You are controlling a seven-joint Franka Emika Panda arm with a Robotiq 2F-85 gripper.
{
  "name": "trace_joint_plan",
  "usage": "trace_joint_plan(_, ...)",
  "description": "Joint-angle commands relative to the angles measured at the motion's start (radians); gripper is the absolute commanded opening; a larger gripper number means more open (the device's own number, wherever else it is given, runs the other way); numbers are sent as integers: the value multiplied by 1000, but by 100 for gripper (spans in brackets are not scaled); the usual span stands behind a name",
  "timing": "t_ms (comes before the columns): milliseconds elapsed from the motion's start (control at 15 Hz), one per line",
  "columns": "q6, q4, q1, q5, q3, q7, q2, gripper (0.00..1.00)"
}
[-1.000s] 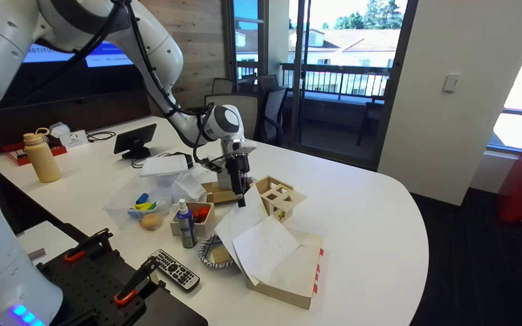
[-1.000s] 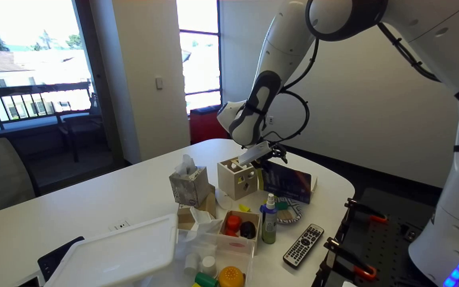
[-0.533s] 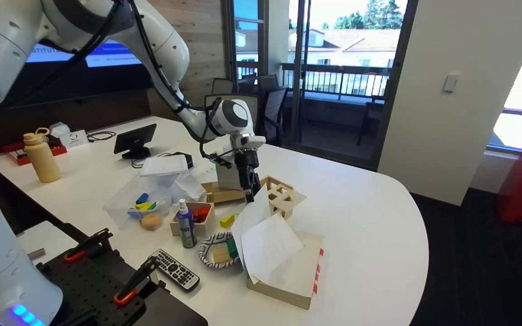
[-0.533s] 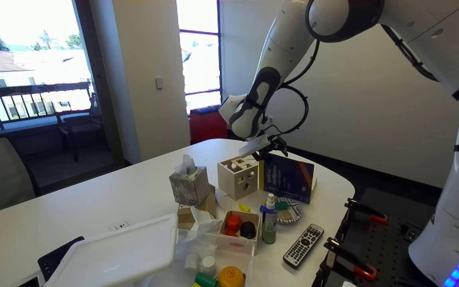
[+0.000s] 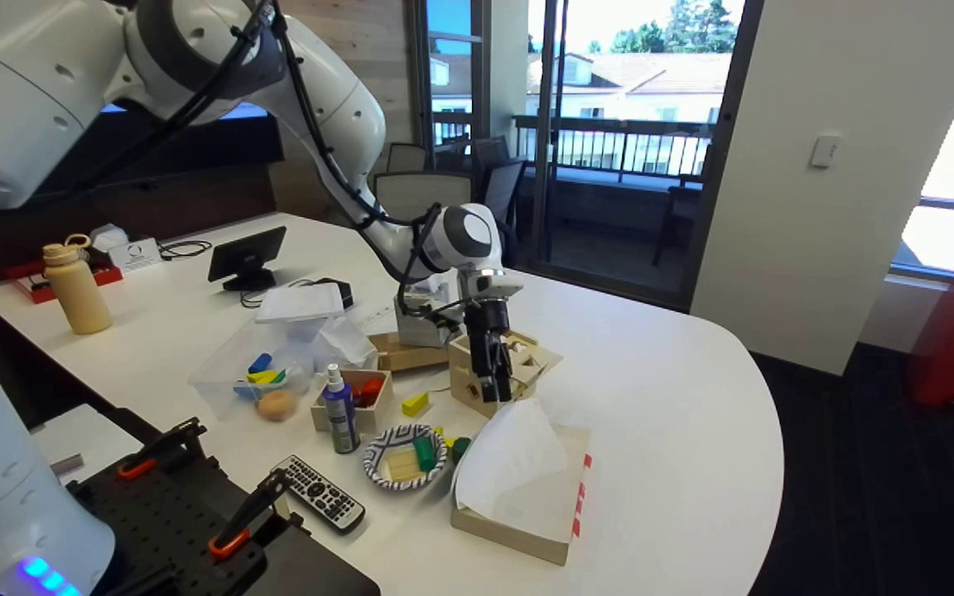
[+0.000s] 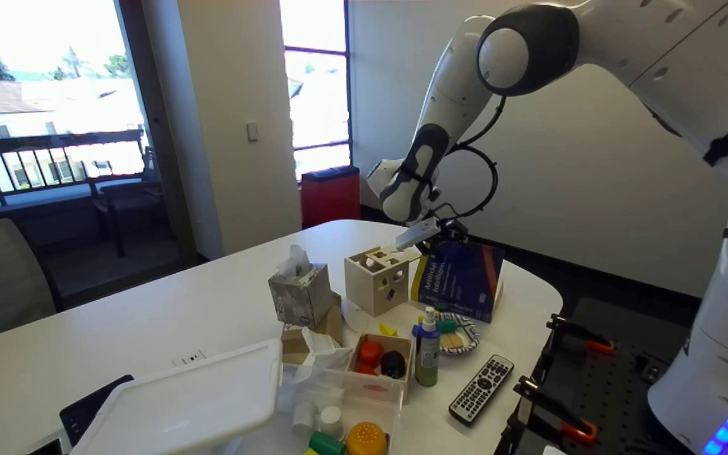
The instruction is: Close the book and push the paper into it
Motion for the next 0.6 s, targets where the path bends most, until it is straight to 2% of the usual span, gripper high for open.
trace_joint_plan(0,-17,71,-56,26,8,-30,51,100)
trace_joint_plan(533,-13,167,-148,71,9,-93,164,100)
